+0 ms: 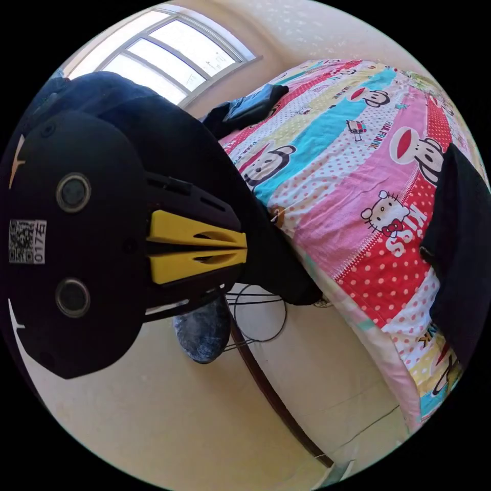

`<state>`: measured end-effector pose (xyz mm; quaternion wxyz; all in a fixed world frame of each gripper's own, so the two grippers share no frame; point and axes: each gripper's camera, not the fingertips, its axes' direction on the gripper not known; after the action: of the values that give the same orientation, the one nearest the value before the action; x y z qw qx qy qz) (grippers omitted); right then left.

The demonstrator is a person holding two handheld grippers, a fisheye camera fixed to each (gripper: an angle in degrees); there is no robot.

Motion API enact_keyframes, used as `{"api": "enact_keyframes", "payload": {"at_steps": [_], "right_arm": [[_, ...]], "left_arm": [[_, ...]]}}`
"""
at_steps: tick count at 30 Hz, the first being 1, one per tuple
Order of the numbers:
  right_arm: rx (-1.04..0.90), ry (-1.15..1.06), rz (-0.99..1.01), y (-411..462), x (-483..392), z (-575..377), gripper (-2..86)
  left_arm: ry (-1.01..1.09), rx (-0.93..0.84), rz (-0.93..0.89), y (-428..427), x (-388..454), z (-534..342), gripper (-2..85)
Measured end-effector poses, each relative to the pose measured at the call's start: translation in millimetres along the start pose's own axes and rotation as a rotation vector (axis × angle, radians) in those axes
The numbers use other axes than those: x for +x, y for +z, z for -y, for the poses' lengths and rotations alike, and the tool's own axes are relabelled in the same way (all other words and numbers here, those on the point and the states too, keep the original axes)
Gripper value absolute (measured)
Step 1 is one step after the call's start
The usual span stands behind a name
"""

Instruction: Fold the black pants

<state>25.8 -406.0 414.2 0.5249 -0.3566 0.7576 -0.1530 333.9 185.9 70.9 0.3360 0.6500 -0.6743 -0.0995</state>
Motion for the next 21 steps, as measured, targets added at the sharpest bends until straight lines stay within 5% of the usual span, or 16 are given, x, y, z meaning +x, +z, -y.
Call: {"api": "enact_keyframes", "payload": {"at_steps": [4,8,14,21], "right_arm": [[0.069,-0.033,0.088,1.4,-5.8,23.4,0.3],[0.093,-0.073,0.124,17.8,-10.2,45.7,0.3],[0.131,-0.069,0.225,47.7,-3.1,75.7,0.3],[0.114,-0.129,0.199,75.8,0.3,100.4,0.2]], "left_arm": [[0.216,-0.180,-0.200,2.4,12.4,-12.7,-0.5],[0.453,-0.287,-0.585,-13.2,64.5,-47.7,-0.9],[0.888,-0.388,-0.580,-27.9,222.4,-162.8,-0.9],[1.294,-1.077,-0.611,53.6,310.7,-350.9,-0.8]]}}
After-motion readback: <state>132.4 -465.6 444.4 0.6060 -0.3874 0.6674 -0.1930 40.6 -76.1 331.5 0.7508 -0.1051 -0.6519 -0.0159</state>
